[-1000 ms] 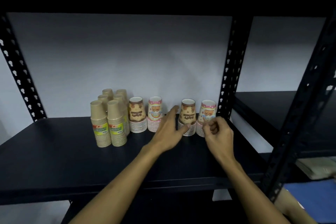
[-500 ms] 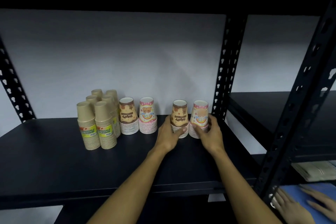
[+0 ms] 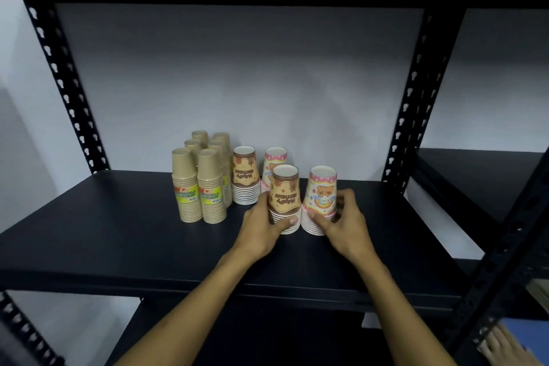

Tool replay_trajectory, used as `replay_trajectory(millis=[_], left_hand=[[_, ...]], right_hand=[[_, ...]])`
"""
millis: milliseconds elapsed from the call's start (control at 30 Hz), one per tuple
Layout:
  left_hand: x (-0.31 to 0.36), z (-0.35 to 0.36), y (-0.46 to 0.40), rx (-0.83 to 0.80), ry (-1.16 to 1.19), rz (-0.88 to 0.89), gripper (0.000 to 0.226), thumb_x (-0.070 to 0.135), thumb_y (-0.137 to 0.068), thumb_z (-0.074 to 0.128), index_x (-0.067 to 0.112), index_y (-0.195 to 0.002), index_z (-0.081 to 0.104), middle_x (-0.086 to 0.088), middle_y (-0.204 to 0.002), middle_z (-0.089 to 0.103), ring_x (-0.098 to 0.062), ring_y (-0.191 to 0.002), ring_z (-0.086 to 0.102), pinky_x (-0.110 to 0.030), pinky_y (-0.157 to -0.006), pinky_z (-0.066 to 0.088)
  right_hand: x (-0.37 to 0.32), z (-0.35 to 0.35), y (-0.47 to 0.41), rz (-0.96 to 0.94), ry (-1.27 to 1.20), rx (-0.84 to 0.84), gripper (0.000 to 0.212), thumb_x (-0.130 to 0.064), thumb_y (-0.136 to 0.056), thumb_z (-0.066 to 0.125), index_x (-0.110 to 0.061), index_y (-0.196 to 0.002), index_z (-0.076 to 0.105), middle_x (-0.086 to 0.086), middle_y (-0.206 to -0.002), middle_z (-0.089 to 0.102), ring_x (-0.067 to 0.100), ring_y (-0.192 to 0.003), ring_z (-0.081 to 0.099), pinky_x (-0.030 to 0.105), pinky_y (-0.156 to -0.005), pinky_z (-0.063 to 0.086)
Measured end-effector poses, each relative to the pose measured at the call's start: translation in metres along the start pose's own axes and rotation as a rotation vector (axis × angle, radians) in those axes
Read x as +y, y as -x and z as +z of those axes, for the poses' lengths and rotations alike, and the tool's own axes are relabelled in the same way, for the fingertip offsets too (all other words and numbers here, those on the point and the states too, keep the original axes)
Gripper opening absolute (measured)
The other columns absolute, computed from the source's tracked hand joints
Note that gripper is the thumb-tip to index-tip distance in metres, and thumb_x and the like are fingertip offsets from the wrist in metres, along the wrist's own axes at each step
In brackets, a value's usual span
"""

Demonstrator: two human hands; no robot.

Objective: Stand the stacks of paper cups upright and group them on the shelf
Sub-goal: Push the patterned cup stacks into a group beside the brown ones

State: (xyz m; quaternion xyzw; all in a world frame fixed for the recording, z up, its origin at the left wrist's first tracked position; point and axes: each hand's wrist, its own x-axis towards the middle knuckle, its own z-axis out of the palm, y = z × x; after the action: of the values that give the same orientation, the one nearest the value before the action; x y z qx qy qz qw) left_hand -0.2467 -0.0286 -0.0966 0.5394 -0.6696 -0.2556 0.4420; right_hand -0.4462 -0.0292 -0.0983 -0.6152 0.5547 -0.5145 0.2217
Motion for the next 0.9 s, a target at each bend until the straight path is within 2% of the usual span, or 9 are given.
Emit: replay_trajectory(millis=[167,400,500,567,633,700,767,900], left_hand=[[-0.011,-0.028,0.01,0.051,-0.042,-0.024,0.069,0.036,-0.079,0.082,0.019,-0.137,0.048,0.006,-0.13,0.065,-0.012,-0.121,0.059,-0.02,-0.097,0.042],[-0.013,-0.043,0.01,0.022,-0.071,-0.028,0.071,0.034,-0.078,0.083,0.02,-0.138,0.047,0.005,-0.132,0.064,-0.013,-0.122,0.059,-0.018,-0.093,0.04],[-0.01,-0.046,0.012,0.01,-0.084,-0.02,0.078,0.036,-0.079,0.083,0.02,-0.143,0.041,0.004,-0.137,0.061,-0.015,-0.126,0.056,-0.02,-0.094,0.039],[-0.006,-0.05,0.013,0.008,-0.067,-0.002,0.089,0.039,-0.078,0.083,0.023,-0.148,0.031,0.004,-0.141,0.057,-0.015,-0.129,0.054,-0.023,-0.098,0.04],[0.0,-0.058,0.014,0.018,-0.057,0.031,0.095,0.043,-0.076,0.083,0.025,-0.15,0.026,0.008,-0.144,0.053,-0.011,-0.128,0.052,-0.025,-0.1,0.041],[0.01,-0.069,0.013,0.028,-0.064,0.072,0.093,0.044,-0.077,0.082,0.027,-0.15,0.026,0.014,-0.143,0.049,-0.003,-0.123,0.048,-0.024,-0.098,0.038],[0.021,-0.082,0.008,0.029,-0.084,0.127,0.089,0.043,-0.079,0.081,0.029,-0.149,0.028,0.015,-0.142,0.049,-0.002,-0.124,0.048,-0.025,-0.1,0.04],[0.046,-0.103,-0.013,-0.013,-0.184,0.22,0.084,0.046,-0.083,0.075,0.025,-0.15,0.028,0.001,-0.142,0.052,-0.017,-0.127,0.054,-0.039,-0.106,0.046]], right_hand=[[-0.018,0.026,0.004,-0.016,0.007,-0.064,0.053,-0.033,-0.073,0.086,-0.025,-0.108,0.046,-0.003,-0.114,0.064,0.01,-0.101,0.065,0.03,-0.083,0.056],[-0.031,0.034,0.012,-0.001,-0.002,-0.066,0.055,-0.034,-0.072,0.086,-0.025,-0.11,0.047,-0.005,-0.113,0.064,0.008,-0.099,0.065,0.016,-0.074,0.049],[-0.036,0.029,0.01,0.024,0.01,-0.102,0.06,-0.034,-0.072,0.086,-0.022,-0.116,0.047,-0.006,-0.116,0.063,0.006,-0.099,0.063,0.011,-0.072,0.046],[-0.04,0.025,0.009,0.027,0.013,-0.137,0.071,-0.042,-0.071,0.086,-0.021,-0.125,0.045,-0.008,-0.12,0.061,0.005,-0.102,0.061,0.014,-0.077,0.049],[-0.044,0.019,0.005,0.021,0.025,-0.127,0.085,-0.059,-0.066,0.08,-0.025,-0.134,0.041,-0.008,-0.126,0.06,0.012,-0.115,0.058,0.031,-0.092,0.053],[-0.053,0.011,-0.002,0.008,0.047,-0.098,0.087,-0.062,-0.069,0.076,-0.027,-0.139,0.038,-0.004,-0.13,0.059,0.017,-0.124,0.053,0.04,-0.101,0.049],[-0.065,0.002,-0.009,-0.02,0.067,-0.073,0.081,-0.053,-0.076,0.077,-0.027,-0.141,0.037,-0.002,-0.134,0.055,0.018,-0.125,0.052,0.036,-0.101,0.047],[-0.087,-0.008,-0.027,-0.09,0.138,-0.108,0.073,-0.045,-0.082,0.076,-0.024,-0.142,0.04,-0.004,-0.135,0.052,0.016,-0.12,0.052,0.032,-0.091,0.05]])
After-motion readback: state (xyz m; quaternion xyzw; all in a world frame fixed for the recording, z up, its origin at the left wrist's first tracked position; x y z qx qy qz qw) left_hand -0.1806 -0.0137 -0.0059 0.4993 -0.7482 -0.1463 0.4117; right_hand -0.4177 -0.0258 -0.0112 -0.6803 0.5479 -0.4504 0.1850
